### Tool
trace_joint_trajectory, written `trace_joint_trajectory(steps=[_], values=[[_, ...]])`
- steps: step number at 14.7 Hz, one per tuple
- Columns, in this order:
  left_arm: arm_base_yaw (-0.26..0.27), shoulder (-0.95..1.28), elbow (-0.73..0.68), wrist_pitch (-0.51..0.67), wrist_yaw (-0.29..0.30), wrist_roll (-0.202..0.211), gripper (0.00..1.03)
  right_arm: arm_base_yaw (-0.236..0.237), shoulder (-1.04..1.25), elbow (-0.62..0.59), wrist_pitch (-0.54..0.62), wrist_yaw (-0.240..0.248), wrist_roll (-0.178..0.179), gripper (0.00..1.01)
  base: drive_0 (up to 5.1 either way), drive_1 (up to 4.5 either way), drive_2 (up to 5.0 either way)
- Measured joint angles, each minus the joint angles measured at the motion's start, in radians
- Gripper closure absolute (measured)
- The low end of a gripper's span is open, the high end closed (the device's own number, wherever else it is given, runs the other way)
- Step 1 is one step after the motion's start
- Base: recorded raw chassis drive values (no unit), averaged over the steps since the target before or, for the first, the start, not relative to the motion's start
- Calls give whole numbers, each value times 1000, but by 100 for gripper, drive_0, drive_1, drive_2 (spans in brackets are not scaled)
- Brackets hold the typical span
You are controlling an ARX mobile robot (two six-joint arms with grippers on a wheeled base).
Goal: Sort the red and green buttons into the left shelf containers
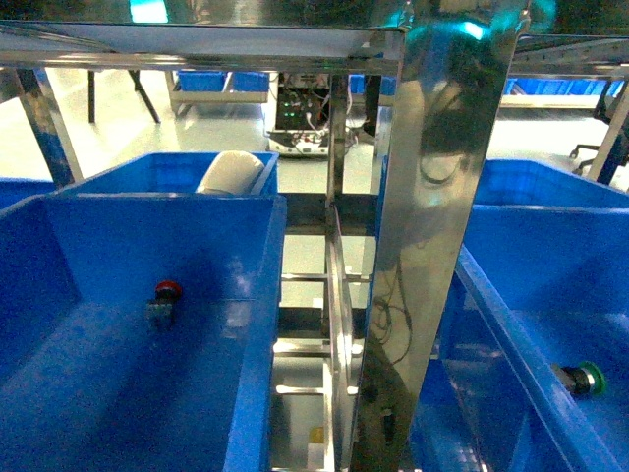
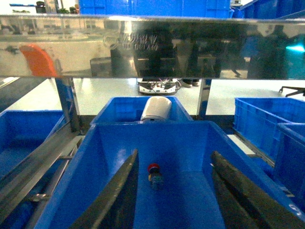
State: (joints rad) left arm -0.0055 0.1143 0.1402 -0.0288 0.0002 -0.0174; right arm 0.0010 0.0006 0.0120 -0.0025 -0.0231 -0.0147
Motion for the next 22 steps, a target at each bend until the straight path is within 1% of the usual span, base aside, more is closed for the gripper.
trace_joint_trajectory(steps=[1,2,3,9,10,11,12,17,18,22], values=[[6,-14,-24,1,0,0,73,5,0,0,-2,10,0,90,0,0,0],[6,-27,-34,8,0,0,90,-2,0,0,-1,22,1,99,0,0,0],[5,-36,-45,13,-1,-1,102,-1,0,0,-3,23,2,99,0,0,0],[5,-74,-93,21,0,0,101,-1,0,0,-2,23,2,99,0,0,0],[5,-105,-122,31,0,0,101,-1,0,0,-2,23,2,99,0,0,0],[5,-102,-126,13,-6,1,101,-1,0,0,-2,23,2,99,0,0,0],[5,-104,-126,29,0,2,101,-1,0,0,-2,23,2,99,0,0,0],[5,-104,-126,24,0,3,101,-1,0,0,-2,23,4,99,0,0,0],[5,-104,-126,24,0,2,99,-1,0,0,-3,23,3,94,0,0,0],[5,-104,-126,25,0,3,37,-1,0,0,-2,23,4,31,0,0,0]])
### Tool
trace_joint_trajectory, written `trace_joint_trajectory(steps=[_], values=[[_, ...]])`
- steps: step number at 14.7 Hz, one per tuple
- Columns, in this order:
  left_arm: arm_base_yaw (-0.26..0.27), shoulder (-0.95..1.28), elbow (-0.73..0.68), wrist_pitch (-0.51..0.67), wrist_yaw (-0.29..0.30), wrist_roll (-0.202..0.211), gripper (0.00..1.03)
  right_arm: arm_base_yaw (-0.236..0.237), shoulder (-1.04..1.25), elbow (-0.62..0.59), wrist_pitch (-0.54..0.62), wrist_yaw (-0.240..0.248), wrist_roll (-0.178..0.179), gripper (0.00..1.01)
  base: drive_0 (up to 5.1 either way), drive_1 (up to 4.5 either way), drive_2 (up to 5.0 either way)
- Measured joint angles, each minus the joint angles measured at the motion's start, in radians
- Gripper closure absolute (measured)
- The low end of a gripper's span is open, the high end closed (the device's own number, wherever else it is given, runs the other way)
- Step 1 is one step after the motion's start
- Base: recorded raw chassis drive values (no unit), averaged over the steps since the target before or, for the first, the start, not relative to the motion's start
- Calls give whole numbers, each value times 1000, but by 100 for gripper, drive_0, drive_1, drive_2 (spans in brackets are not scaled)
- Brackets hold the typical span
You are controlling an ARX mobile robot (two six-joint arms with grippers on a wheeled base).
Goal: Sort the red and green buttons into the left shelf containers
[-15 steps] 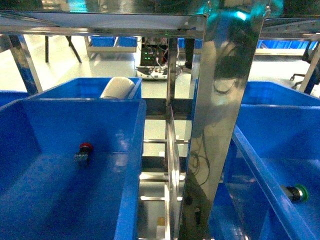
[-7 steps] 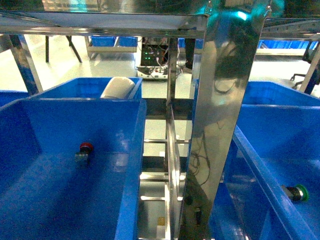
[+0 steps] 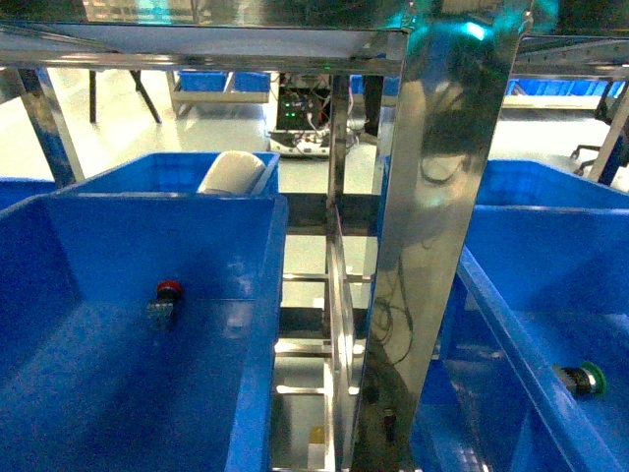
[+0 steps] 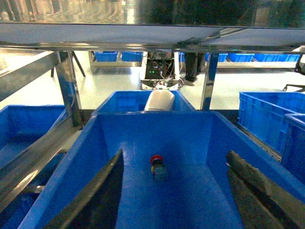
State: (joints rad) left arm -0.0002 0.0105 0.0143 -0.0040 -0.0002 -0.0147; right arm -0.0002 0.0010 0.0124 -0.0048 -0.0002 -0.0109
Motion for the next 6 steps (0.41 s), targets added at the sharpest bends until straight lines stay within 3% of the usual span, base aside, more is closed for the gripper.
trace_joint_trajectory(steps=[2,6], values=[[0,0,0,0,0,0,8,0,0,0,0,0,0,2,0,0,0],[0,0,0,0,0,1,5,0,0,0,0,0,1,3,0,0,0]])
